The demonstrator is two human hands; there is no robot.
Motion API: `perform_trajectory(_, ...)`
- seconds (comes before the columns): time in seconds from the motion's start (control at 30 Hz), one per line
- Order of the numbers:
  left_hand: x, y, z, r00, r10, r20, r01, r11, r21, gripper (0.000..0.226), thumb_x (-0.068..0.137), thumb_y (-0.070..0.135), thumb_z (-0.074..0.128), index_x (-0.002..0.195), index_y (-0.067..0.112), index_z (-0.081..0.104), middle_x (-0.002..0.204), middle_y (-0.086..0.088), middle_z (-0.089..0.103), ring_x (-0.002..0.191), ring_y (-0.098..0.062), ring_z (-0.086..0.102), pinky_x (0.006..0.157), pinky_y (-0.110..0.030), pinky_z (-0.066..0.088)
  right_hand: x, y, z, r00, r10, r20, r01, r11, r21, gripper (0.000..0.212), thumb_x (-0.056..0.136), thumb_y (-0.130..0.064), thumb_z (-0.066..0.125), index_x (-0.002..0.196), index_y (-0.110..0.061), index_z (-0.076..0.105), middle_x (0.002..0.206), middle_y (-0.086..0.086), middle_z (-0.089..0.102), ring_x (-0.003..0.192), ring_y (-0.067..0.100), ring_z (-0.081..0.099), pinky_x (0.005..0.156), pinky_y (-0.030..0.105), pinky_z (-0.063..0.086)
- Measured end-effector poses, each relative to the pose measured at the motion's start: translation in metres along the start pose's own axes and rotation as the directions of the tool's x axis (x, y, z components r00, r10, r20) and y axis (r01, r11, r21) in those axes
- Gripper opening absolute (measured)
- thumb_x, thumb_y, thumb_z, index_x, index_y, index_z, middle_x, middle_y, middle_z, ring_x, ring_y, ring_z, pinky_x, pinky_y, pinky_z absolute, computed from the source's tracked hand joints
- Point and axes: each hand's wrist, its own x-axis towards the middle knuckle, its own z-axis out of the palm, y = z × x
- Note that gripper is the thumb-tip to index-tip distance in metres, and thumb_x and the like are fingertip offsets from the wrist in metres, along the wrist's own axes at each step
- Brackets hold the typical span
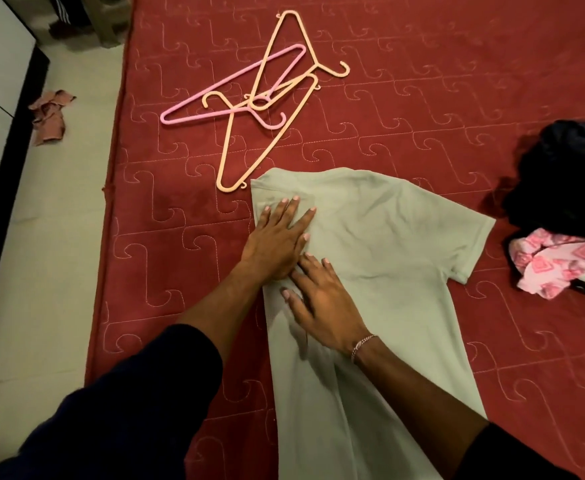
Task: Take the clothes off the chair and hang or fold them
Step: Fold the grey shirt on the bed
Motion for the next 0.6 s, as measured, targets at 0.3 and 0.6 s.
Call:
perform_trajectory(0.3, -0.034, 0.079, 0.0, 0.996, 0.087, 0.02, -0.086, 0.996, -0.038, 0.062, 0.106, 0.041, 0.028, 0.16, 0.019, 0.005, 0.167, -0.01, 0.004, 0.154, -0.028, 0.003, 0.123, -0.047, 0.007, -0.102, 0.058, -0.038, 0.854, 0.402, -0.332, -0.397, 0.914, 0.084, 0.043, 0.098, -0.032, 0.057, 0.136, -0.012, 0.05, 0.146, 0.012, 0.046, 0.135, 0.028, 0.042, 0.111, 0.042, 0.039)
perform_trajectory(0.6, -0.075, 0.169, 0.033, 0.982, 0.145, 0.121, -0.147, 0.989, 0.006, 0.062, 0.106, 0.039, 0.029, 0.159, 0.017, 0.006, 0.167, -0.01, 0.0, 0.154, -0.03, 0.001, 0.122, -0.05, 0.005, -0.208, 0.076, -0.037, 0.841, 0.513, -0.174, -0.534, 0.838, -0.114, 0.06, 0.104, -0.042, 0.041, 0.155, -0.014, 0.028, 0.164, 0.012, 0.019, 0.151, 0.03, 0.02, 0.123, 0.046, 0.02)
